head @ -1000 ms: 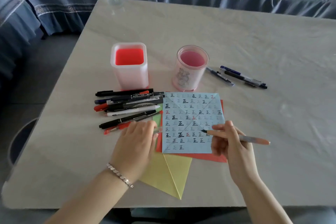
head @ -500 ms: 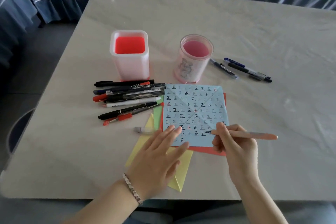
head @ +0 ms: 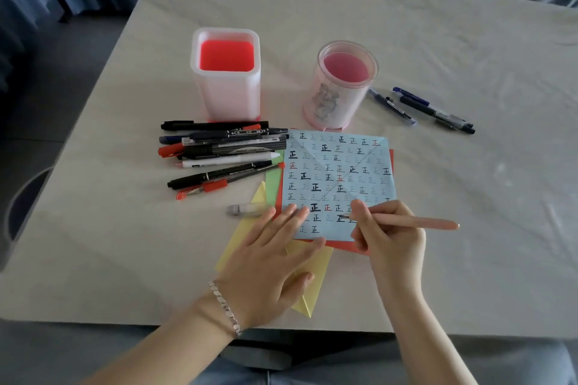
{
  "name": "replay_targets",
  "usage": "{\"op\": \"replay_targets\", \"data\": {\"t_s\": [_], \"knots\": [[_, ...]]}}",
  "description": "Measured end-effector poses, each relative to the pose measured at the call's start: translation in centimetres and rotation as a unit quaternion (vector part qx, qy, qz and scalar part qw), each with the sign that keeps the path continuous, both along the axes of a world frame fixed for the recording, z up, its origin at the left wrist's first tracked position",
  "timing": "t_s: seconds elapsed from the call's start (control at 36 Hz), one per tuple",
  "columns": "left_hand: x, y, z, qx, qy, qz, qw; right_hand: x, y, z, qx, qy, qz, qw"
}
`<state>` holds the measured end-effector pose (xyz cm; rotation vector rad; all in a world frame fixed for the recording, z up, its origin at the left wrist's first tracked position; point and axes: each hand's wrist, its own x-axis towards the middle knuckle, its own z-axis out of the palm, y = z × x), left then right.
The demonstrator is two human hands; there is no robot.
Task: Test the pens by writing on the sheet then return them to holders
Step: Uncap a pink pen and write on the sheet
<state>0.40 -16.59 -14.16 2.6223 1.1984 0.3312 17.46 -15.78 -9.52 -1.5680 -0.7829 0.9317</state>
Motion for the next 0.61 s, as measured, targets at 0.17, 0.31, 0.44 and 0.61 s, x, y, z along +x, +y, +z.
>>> {"op": "replay_targets", "data": {"t_s": [0.17, 0.31, 0.44, 0.61], "knots": [[0.1, 0.1, 0.2, -0.013, -0.001, 0.005, 1.000, -0.8, 0.2, -1.1, -0.009, -0.069, -0.039, 0.997], [0.0, 0.0, 0.2, -0.035, -0.029, 0.010, 0.999, -0.9, -0.1, -2.1, -0.015, -0.113, -0.037, 0.993], [0.1, 0.0, 0.4, -0.043, -0.035, 0.012, 0.998, -1.0, -0.4, -2.6, -0.006, -0.157, -0.020, 0.987], [0.1, -0.1, 0.5, -0.044, -0.034, 0.012, 0.998, -1.0, -0.5, -2.6, -0.014, -0.185, -0.008, 0.983]]}}
